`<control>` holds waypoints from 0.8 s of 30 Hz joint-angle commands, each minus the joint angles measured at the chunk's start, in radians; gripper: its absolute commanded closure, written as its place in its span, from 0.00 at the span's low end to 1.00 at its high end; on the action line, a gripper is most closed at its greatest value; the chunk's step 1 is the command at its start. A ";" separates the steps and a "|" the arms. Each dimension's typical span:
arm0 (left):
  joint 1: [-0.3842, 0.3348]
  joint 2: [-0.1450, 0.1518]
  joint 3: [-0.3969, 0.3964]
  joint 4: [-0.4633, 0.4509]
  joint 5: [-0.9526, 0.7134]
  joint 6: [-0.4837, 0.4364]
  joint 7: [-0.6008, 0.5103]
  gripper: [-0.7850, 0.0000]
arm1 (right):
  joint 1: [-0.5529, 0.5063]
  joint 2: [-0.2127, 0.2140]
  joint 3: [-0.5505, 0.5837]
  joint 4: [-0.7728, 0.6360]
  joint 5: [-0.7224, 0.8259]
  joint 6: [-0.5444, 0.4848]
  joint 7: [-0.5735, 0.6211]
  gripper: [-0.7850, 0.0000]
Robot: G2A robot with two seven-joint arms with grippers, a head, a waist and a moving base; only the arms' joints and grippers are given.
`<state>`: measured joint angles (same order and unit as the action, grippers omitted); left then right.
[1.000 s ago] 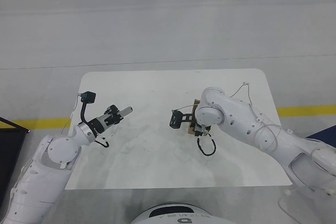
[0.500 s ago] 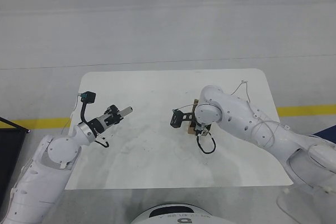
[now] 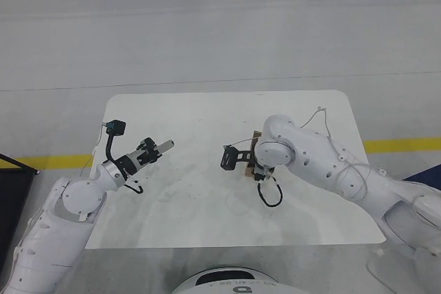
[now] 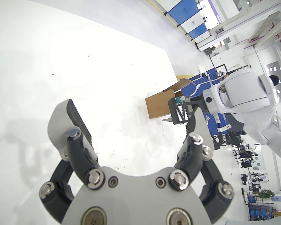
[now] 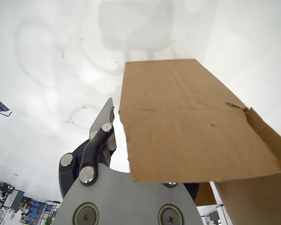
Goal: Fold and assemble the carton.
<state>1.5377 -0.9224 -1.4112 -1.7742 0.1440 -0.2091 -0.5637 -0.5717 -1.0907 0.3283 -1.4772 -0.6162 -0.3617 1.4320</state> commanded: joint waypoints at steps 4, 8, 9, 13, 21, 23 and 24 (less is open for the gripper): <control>0.000 0.000 0.000 0.000 0.000 0.000 0.000 0.00 | -0.029 0.015 0.013 -0.015 0.023 -0.002 0.024 0.64; 0.000 0.000 0.000 0.000 0.000 0.000 0.000 0.00 | -0.029 0.008 0.007 0.017 0.033 -0.004 0.022 0.73; 0.000 0.000 0.000 0.000 0.000 0.000 0.000 0.00 | -0.027 0.005 0.004 0.025 0.034 -0.004 0.022 0.73; 0.000 0.000 0.000 0.000 0.000 0.000 0.000 0.00 | -0.019 -0.008 -0.003 0.059 0.049 -0.006 0.020 0.72; 0.000 0.000 0.000 0.000 0.000 0.000 0.000 0.00 | -0.002 -0.030 -0.013 0.106 0.064 -0.004 0.022 0.49; 0.000 0.000 0.000 0.000 0.000 0.000 0.000 0.00 | 0.001 -0.035 -0.016 0.114 0.066 -0.005 0.022 0.15; 0.000 0.000 0.000 0.000 0.000 0.000 0.000 0.00 | 0.002 -0.037 -0.016 0.118 0.068 -0.005 0.021 0.05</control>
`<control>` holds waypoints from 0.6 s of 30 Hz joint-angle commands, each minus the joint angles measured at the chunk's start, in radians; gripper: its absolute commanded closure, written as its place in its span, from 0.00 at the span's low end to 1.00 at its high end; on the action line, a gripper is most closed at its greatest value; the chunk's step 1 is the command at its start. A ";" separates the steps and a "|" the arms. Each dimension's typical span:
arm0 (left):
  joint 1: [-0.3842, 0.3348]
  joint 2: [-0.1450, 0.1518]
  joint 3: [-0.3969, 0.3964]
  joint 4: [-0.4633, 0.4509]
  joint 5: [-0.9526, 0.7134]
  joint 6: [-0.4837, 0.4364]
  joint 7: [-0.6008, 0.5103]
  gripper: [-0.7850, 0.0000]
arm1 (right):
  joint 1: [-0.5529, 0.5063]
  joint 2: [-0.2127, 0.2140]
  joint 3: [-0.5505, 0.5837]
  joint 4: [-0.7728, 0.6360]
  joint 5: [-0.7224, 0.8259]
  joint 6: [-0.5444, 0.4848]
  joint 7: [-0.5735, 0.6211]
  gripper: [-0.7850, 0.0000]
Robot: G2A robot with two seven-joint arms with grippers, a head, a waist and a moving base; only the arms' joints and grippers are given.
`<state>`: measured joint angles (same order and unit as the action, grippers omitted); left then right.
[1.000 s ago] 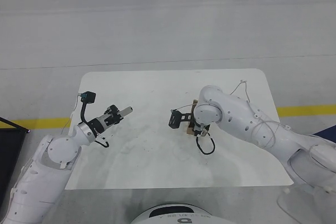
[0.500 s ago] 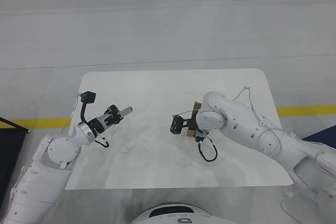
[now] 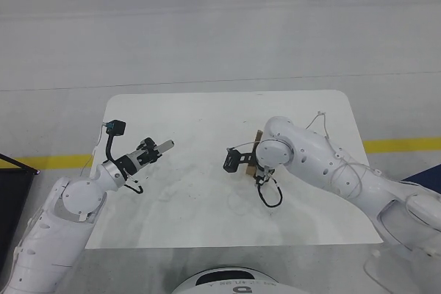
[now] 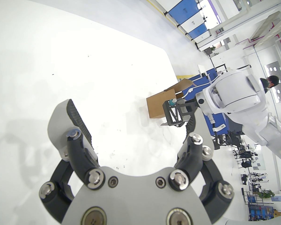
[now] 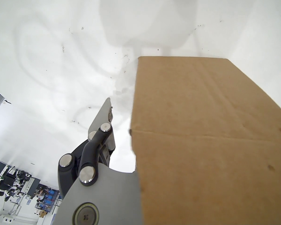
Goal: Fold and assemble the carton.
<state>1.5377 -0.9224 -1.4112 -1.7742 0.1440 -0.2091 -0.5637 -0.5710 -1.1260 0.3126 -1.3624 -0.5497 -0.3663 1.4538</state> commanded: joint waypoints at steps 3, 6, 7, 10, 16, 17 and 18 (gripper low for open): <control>0.000 0.000 0.000 0.000 0.000 0.000 0.000 0.00 | 0.005 -0.007 -0.001 0.012 0.003 -0.002 -0.002 0.02; 0.000 0.000 0.000 0.000 0.000 0.000 0.000 0.00 | 0.006 -0.008 0.004 0.008 0.000 -0.003 -0.005 0.03; 0.000 0.000 0.000 0.000 0.000 0.000 0.000 0.00 | 0.006 -0.008 0.008 0.004 -0.003 -0.001 -0.008 0.04; 0.000 0.000 0.000 0.000 0.000 0.000 0.000 0.00 | 0.002 -0.002 0.023 -0.009 -0.012 0.008 -0.017 0.06; 0.000 0.000 0.000 0.000 0.000 0.000 0.000 0.00 | -0.013 0.013 0.053 -0.027 -0.028 0.025 -0.026 0.12; 0.000 0.000 0.000 0.000 0.000 0.000 0.000 0.00 | -0.015 0.014 0.054 -0.025 -0.031 0.027 -0.024 0.13; 0.000 0.000 0.000 0.000 0.000 0.000 0.000 0.00 | -0.017 0.013 0.054 -0.019 -0.035 0.029 -0.023 0.14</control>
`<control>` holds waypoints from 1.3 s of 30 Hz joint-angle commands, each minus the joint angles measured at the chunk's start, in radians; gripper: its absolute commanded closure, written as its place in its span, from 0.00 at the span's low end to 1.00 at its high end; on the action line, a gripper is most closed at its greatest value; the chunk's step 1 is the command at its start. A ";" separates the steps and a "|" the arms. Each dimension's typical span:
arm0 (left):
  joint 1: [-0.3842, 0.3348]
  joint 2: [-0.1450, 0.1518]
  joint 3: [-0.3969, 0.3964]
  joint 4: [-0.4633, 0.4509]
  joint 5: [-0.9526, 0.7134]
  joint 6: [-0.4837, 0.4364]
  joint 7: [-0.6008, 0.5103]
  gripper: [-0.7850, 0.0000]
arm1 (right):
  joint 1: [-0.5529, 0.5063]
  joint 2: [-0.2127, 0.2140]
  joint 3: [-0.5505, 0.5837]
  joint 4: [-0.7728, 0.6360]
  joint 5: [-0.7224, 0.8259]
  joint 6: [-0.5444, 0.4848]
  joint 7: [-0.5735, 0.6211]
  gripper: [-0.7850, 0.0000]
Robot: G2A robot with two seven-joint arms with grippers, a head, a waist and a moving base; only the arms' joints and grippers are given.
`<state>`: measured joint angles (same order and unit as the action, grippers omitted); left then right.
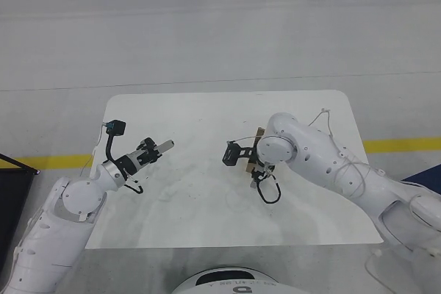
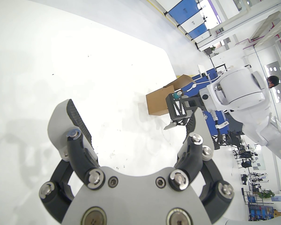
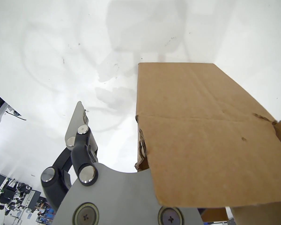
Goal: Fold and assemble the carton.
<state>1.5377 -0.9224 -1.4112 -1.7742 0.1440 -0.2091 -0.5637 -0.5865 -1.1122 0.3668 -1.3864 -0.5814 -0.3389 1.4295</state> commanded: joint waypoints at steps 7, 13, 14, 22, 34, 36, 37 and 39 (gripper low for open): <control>0.000 0.000 0.000 0.000 0.000 0.000 0.000 0.00 | 0.004 -0.020 -0.006 0.048 0.000 0.009 0.000 0.12; 0.000 0.000 0.000 0.000 0.000 0.000 0.000 0.00 | 0.010 -0.027 0.014 0.065 0.019 0.012 -0.027 0.09; 0.000 0.000 0.000 0.000 0.000 0.000 0.000 0.00 | 0.009 -0.026 0.021 0.067 0.024 0.012 -0.031 0.09; 0.000 0.000 0.000 0.000 0.000 0.000 0.000 0.00 | 0.007 -0.041 0.016 0.121 0.036 0.021 -0.008 0.11; 0.000 0.000 0.000 0.000 0.000 0.000 0.000 0.00 | -0.011 -0.023 0.076 0.045 0.075 -0.069 -0.048 0.08; 0.000 0.000 0.000 0.000 0.000 0.000 0.000 0.00 | -0.046 0.013 0.140 -0.020 0.083 -0.093 -0.089 0.07; 0.000 0.000 0.000 0.000 0.000 0.000 0.000 0.00 | -0.073 0.035 0.181 -0.062 0.088 -0.112 -0.113 0.07; 0.000 0.000 0.000 0.000 0.000 0.000 0.000 0.00 | -0.148 0.086 0.276 -0.160 0.084 -0.161 -0.159 0.09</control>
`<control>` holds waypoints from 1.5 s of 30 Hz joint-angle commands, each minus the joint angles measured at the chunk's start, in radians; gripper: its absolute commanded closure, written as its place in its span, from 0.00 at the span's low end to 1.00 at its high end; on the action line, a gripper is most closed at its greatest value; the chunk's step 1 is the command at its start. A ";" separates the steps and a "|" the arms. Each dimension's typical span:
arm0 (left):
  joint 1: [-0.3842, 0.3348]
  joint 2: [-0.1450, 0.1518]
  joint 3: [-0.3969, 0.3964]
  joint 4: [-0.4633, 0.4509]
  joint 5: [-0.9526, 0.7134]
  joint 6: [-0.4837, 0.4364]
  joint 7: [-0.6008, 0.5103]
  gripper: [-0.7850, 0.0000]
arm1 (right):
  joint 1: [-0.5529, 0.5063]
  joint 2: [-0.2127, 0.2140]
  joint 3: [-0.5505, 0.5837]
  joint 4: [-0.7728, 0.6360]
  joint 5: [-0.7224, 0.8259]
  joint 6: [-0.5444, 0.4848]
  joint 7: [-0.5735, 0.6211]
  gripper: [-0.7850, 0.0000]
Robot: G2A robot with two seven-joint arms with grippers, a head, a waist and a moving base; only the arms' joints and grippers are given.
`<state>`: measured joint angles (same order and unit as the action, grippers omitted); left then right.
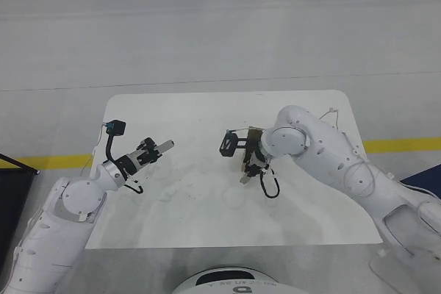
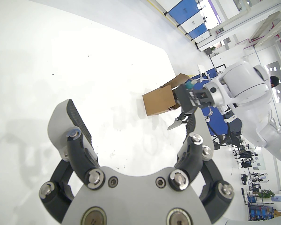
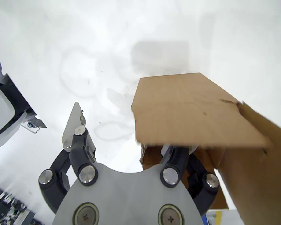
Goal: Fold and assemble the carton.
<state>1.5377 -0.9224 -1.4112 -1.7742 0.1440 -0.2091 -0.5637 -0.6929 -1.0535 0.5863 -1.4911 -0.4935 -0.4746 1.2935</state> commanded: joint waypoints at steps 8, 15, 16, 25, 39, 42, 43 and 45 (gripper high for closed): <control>0.000 0.000 0.000 0.000 0.000 0.000 0.000 0.00 | -0.106 0.062 0.128 -0.126 -0.016 -0.066 -0.056 0.06; 0.018 0.005 0.035 -0.112 0.171 -0.017 -0.057 0.00 | -0.124 0.069 0.149 -0.141 0.012 -0.140 -0.108 0.00; 0.024 0.007 0.034 -0.134 0.184 -0.032 -0.072 0.00 | -0.145 0.082 0.193 -0.133 0.017 -0.170 -0.163 0.00; -0.015 0.013 0.072 -0.204 0.271 -0.093 -0.226 0.00 | -0.468 0.240 0.592 -0.161 0.021 -0.524 -0.473 0.00; -0.180 -0.030 0.257 -0.140 0.393 0.182 -0.198 0.00 | -0.491 0.243 0.605 -0.139 0.037 -0.487 -0.518 0.00; -0.310 -0.059 0.381 -0.072 0.402 0.264 -0.277 0.04 | -0.500 0.246 0.615 -0.107 0.084 -0.446 -0.527 0.00; -0.355 -0.071 0.425 -0.051 0.415 0.290 -0.300 0.05 | -0.501 0.247 0.615 -0.101 0.099 -0.428 -0.517 0.00; -0.437 -0.098 0.512 -0.013 0.430 0.334 -0.324 0.07 | -0.497 0.250 0.604 -0.074 0.158 -0.385 -0.471 0.00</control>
<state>1.1525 -1.0065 -0.9558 -1.8092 0.5667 0.0991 -0.8775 -1.1938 -0.8049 1.1961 -1.5786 -0.3674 -0.8840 0.7943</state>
